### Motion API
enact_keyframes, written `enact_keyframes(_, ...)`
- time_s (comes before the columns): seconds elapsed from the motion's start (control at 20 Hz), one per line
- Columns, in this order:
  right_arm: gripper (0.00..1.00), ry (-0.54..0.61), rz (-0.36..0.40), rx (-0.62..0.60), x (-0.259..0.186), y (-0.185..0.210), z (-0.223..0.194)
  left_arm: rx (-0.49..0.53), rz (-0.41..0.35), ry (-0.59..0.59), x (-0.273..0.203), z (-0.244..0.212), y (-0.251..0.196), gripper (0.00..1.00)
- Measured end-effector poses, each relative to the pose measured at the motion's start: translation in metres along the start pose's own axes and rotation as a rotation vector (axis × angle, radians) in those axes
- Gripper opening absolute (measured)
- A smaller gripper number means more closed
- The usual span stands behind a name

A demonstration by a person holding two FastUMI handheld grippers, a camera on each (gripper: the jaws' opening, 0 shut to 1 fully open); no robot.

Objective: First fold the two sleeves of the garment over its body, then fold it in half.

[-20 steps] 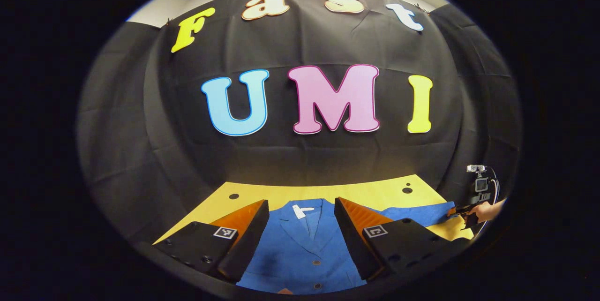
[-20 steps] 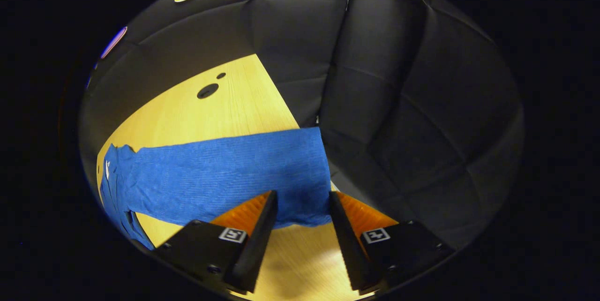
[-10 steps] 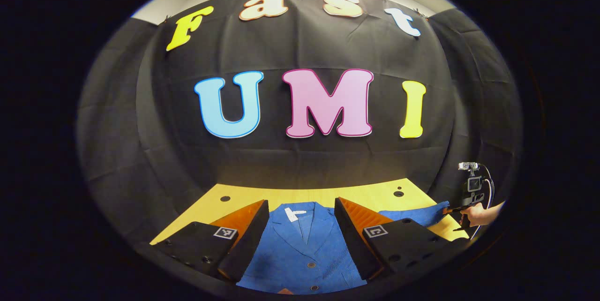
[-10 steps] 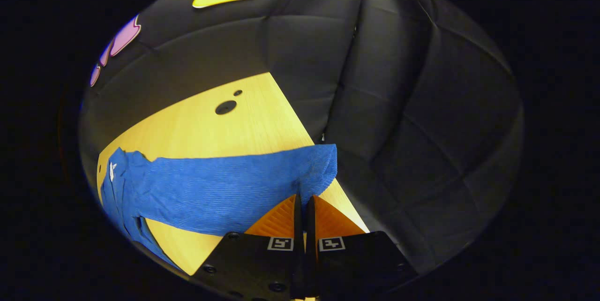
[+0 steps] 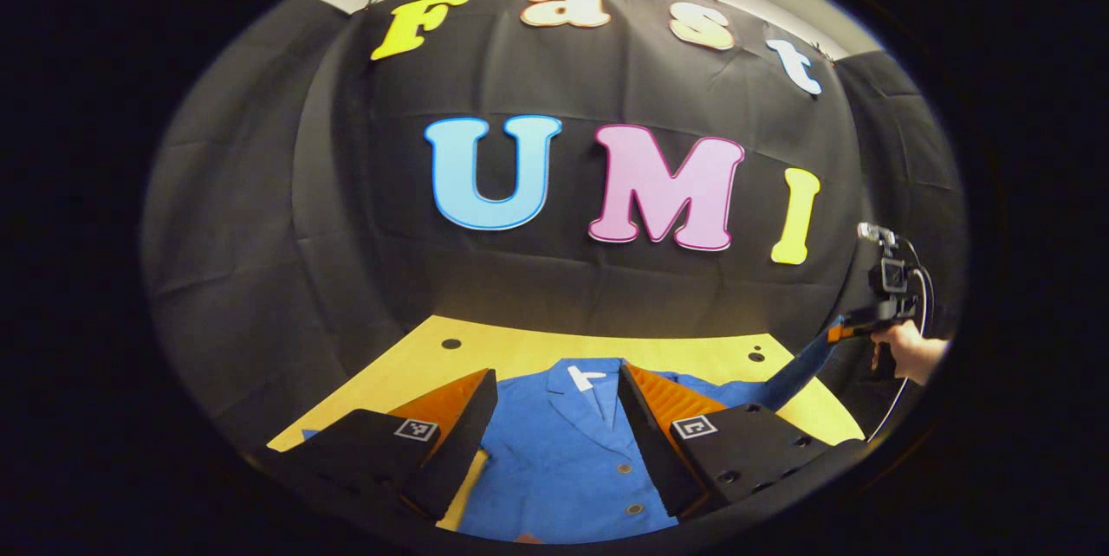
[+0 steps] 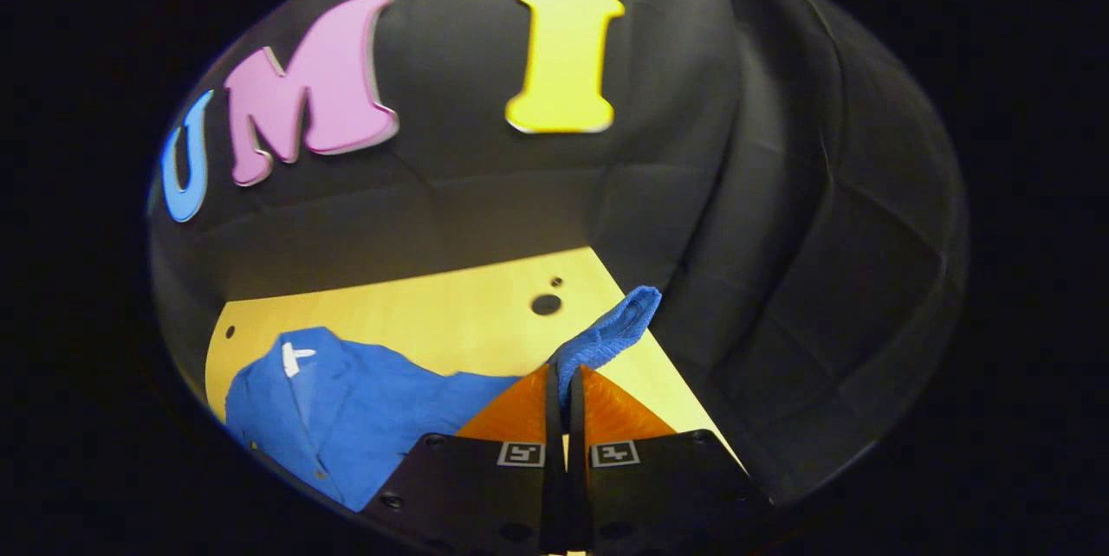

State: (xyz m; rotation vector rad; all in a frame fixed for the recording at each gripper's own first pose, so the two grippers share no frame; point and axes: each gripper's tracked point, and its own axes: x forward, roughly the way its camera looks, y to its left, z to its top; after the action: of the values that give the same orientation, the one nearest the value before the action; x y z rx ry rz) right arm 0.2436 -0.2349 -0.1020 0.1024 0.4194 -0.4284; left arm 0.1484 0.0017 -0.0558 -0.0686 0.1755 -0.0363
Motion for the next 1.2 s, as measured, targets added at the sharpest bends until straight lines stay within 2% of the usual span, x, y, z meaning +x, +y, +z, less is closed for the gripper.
enact_keyframes(0.15, 0.04, -0.087, 0.117, 0.006, -0.038, 0.099, 0.027, -0.015, 0.037, -0.003, -0.006, -0.012, 0.056, 0.8)
enact_keyframes(0.2, 0.04, -0.069, 0.129, -0.028, -0.047, 0.132, 0.027, -0.019, 0.055, 0.005, -0.008, -0.02, 0.077, 0.8)
enact_keyframes(0.3, 0.05, -0.118, 0.206, -0.102, -0.064, 0.201, 0.022, -0.04, 0.089, 0.017, -0.012, -0.032, 0.114, 0.8)
enact_keyframes(0.45, 0.04, -0.08, 0.324, -0.123, -0.074, 0.309, -0.004, -0.044, 0.148, 0.032, -0.019, -0.047, 0.161, 0.8)
enact_keyframes(0.55, 0.04, -0.048, 0.399, -0.155, -0.071, 0.374, -0.039, -0.058, 0.182, 0.055, -0.023, -0.06, 0.191, 0.8)
enact_keyframes(0.65, 0.04, 0.033, 0.464, -0.17, -0.065, 0.424, -0.089, -0.083, 0.216, 0.09, -0.028, -0.076, 0.218, 0.8)
enact_keyframes(0.85, 0.04, 0.221, 0.519, -0.207, -0.042, 0.472, -0.192, -0.099, 0.272, 0.147, -0.043, -0.098, 0.253, 0.81)
enact_keyframes(0.9, 0.04, 0.236, 0.525, -0.21, -0.039, 0.48, -0.204, -0.092, 0.277, 0.154, -0.049, -0.104, 0.26, 0.81)
enact_keyframes(0.95, 0.16, 0.25, 0.534, -0.204, -0.035, 0.486, -0.211, -0.086, 0.279, 0.161, -0.052, -0.111, 0.265, 0.81)
enact_keyframes(1.0, 0.04, 0.278, 0.546, -0.187, -0.034, 0.493, -0.223, -0.086, 0.276, 0.165, -0.052, -0.121, 0.269, 0.81)
enact_keyframes(1.15, 0.06, 0.337, 0.578, -0.123, -0.032, 0.514, -0.243, -0.151, 0.266, 0.231, -0.048, -0.151, 0.277, 0.81)
enact_keyframes(1.2, 0.11, 0.356, 0.597, -0.102, -0.035, 0.52, -0.247, -0.179, 0.267, 0.288, -0.048, -0.168, 0.278, 0.81)
